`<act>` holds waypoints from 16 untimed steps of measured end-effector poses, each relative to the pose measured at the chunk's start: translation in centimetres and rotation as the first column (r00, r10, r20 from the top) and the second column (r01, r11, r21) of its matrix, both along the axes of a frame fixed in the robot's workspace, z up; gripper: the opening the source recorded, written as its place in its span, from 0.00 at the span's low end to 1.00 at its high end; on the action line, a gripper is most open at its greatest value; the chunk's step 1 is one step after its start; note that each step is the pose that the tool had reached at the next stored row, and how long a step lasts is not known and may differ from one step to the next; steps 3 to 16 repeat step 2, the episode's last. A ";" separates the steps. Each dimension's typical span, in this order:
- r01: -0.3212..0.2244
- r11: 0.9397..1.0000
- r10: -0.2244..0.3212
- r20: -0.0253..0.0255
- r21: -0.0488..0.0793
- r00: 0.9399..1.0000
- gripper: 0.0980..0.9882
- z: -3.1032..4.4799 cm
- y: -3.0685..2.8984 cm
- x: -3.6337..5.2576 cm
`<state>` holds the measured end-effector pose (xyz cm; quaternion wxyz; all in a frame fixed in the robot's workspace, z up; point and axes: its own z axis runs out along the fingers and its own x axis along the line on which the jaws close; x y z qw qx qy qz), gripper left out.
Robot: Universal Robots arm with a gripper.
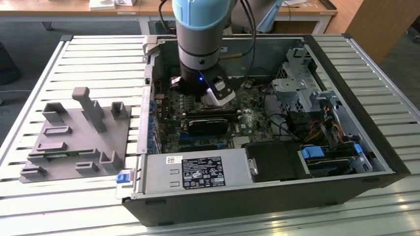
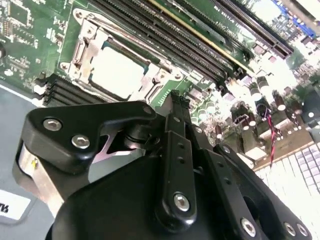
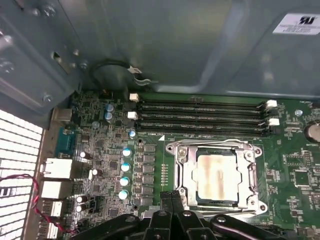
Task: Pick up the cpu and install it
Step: 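Install the second cpu locking lever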
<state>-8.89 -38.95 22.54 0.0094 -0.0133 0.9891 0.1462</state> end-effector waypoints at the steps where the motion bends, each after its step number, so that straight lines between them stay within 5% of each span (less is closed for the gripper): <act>1: 0.000 1.000 0.000 0.000 0.001 1.000 0.01 0.07 0.00 -0.01; 16: 0.000 1.000 0.000 0.000 0.001 1.000 0.01 0.06 0.00 -0.01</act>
